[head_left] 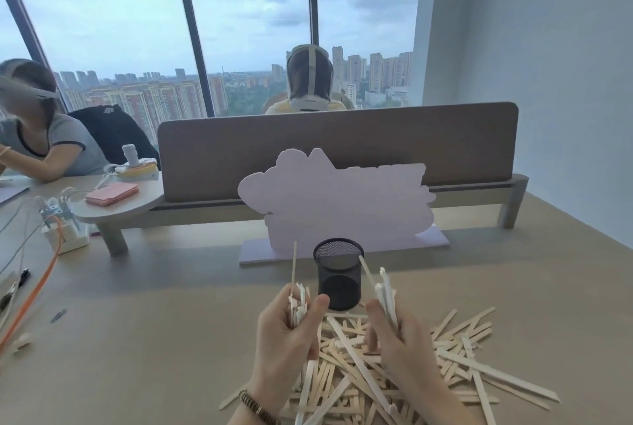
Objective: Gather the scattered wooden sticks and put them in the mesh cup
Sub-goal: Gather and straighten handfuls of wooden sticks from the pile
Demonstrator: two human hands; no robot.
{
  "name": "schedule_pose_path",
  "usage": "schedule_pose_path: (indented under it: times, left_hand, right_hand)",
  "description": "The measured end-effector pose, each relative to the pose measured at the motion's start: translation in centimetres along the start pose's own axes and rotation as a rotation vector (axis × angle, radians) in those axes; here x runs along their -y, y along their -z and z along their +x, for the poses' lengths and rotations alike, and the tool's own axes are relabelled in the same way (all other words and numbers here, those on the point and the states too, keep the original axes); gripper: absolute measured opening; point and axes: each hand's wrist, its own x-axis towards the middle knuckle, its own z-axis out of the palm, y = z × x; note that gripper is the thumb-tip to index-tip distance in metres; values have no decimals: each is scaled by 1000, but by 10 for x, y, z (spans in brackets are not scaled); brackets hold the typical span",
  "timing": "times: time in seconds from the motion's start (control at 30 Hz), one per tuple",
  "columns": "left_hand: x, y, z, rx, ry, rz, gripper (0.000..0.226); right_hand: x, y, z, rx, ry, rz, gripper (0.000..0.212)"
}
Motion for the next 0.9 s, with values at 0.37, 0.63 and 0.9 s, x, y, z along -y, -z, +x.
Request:
schedule_pose_path:
  times: [0.37, 0.63, 0.9]
  left_hand:
    - [7, 2, 5, -26, -76, 71, 37]
    - [10, -1, 3, -37, -65, 52, 24]
    - [9, 2, 5, -51, -95, 37, 20]
  right_hand:
    - [-14, 2, 8, -145, 285, -281, 28]
    - [-10, 2, 7, -151, 281, -413, 35]
    - [3, 2, 6, 40, 22, -104, 7]
